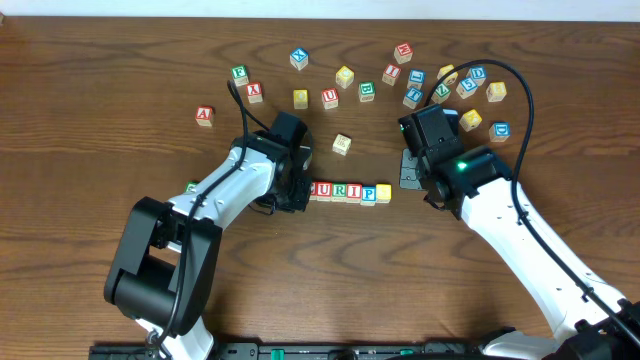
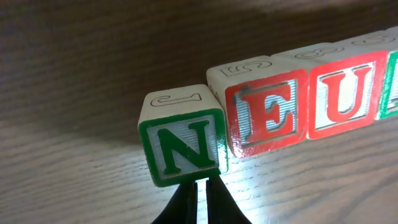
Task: Spell out NEURIPS
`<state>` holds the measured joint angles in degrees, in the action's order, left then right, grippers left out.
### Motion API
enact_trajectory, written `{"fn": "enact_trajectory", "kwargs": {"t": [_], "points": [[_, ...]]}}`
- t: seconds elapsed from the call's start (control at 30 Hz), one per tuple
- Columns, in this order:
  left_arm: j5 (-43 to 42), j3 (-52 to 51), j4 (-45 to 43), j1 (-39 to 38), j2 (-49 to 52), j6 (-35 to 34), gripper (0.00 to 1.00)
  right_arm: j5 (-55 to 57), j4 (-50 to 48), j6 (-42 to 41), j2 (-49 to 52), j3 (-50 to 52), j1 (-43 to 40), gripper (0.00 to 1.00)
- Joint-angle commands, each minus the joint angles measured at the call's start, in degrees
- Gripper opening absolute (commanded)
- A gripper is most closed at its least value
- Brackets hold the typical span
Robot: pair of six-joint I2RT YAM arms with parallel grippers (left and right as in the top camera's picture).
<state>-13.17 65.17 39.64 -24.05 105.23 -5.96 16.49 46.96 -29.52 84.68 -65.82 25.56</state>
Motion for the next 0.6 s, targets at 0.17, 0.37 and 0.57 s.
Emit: {"fn": "enact_trajectory", "kwargs": {"t": [0.17,0.37,0.57], "points": [[0.8,-1.2,-0.1,0.1,-1.3,1.0,0.07,0.7,0.2,-0.7,0.0,-0.4,-0.4,0.01],[0.8,-1.2,-0.2,0.1,-1.3,1.0,0.07,0.7,0.2,-0.7,0.0,-0.4,-0.4,0.01],[0.8,-1.2,-0.4,0.1,-1.3,1.0,0.07,0.6,0.2,-0.7,0.0,-0.4,-0.4,0.01]]}}
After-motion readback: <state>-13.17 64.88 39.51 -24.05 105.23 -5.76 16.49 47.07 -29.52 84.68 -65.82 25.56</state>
